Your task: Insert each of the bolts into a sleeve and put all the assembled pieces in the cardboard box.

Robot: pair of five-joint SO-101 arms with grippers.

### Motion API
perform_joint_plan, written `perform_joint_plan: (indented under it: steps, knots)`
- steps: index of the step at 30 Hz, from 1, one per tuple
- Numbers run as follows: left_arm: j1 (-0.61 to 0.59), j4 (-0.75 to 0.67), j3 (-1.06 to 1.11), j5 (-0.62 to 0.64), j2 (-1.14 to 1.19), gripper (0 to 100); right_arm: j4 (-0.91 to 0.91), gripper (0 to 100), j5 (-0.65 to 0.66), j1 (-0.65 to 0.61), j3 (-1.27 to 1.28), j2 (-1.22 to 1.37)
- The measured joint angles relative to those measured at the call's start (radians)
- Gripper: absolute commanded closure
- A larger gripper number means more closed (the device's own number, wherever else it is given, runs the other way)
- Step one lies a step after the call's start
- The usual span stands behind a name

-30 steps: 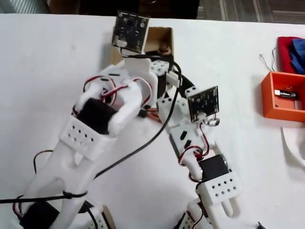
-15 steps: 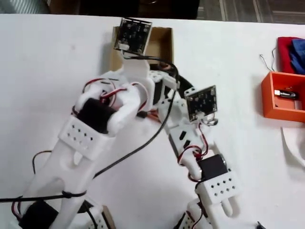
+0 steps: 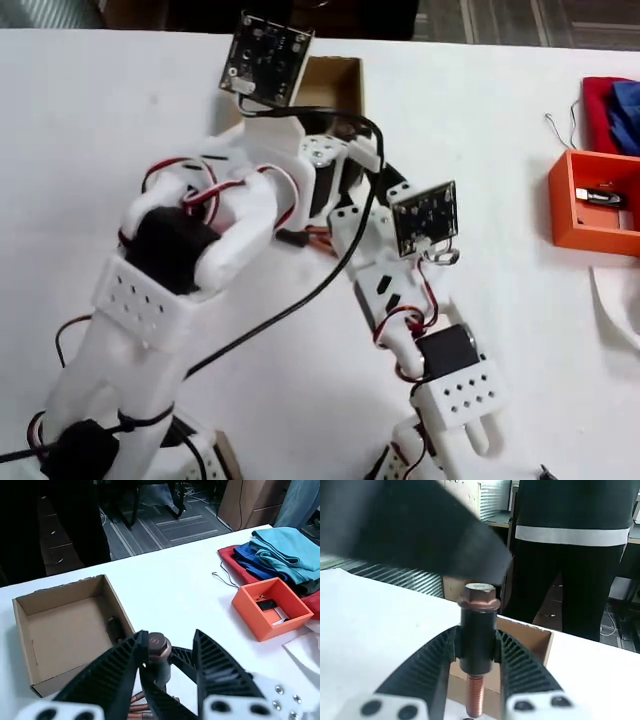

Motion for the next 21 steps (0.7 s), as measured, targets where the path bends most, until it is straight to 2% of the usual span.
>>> perform_joint_plan:
  steps: [5, 10, 15, 21]
  knots:
    - [-0.032, 0.003, -0.068, 0.000, 0.000, 84, 0.000, 97.7, 0.000, -0.002, 0.000, 0.000]
    - [-0.157, 0.006, -0.161, 0.000, 0.000, 84, 0.000, 97.8, 0.000, -0.005, 0.000, 0.000]
    - [-0.387, 0.121, -0.285, 0.000, -0.002, 84, 0.072, 97.8, 0.000, 0.015, -0.021, 0.000]
    - [-0.735, 0.325, -0.267, 0.000, -0.002, 84, 0.393, 97.8, 0.000, 0.109, -0.232, 0.000]
